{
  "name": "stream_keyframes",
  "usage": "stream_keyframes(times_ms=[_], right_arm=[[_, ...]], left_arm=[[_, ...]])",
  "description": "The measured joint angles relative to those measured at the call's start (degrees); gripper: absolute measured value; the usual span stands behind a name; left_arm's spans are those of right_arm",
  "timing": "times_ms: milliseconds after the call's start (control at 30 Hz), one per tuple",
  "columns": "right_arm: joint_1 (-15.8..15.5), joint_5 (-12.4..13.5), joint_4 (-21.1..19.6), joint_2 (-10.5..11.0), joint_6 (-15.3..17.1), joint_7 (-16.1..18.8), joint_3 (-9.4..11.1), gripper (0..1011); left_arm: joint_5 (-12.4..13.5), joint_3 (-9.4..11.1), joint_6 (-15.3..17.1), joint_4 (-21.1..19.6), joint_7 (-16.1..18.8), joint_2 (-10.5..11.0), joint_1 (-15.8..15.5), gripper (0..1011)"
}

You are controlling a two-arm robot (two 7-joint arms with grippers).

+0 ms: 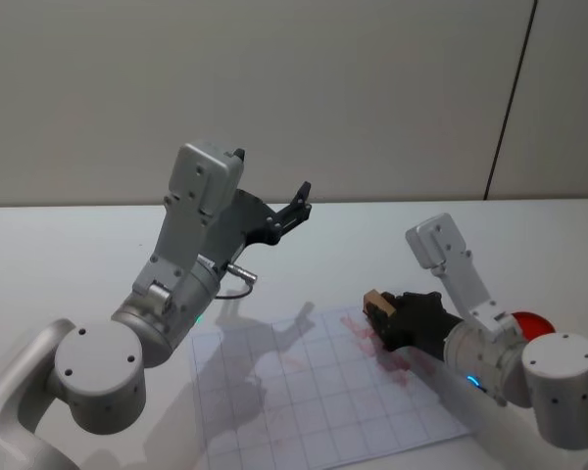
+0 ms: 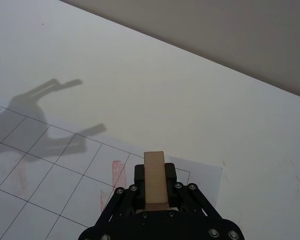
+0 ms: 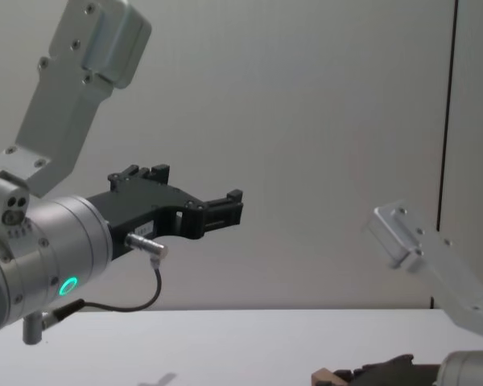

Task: Use the one hand to pick up the stamp and affix it onto the A4 paper.

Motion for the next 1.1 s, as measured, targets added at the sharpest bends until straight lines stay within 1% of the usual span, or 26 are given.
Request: stream_keyframes(times_ms=[267,600,900,1100], right_arm=[[1.1,-0.3,2.2,-0.6,-0.1,0.0,-0.1,218],[1.8,0.3,3.4,-1.1,0.3,0.0,-0.2,218],[2.5,1.8,3.1,-1.5,2.2,-0.3,0.0,218],[2.6,3.2,1.5,-1.6,3.7,-0.4,0.2,217]], left_arm=[[0.0,0.0,0.0,0.0,0.0,0.0,0.0,1002],[0.0,0.0,0.0,0.0,0.0,0.0,0.0,1002],[0.0,0.0,0.0,0.0,0.0,0.0,0.0,1002],[0.0,0.0,0.0,0.0,0.0,0.0,0.0,1001]])
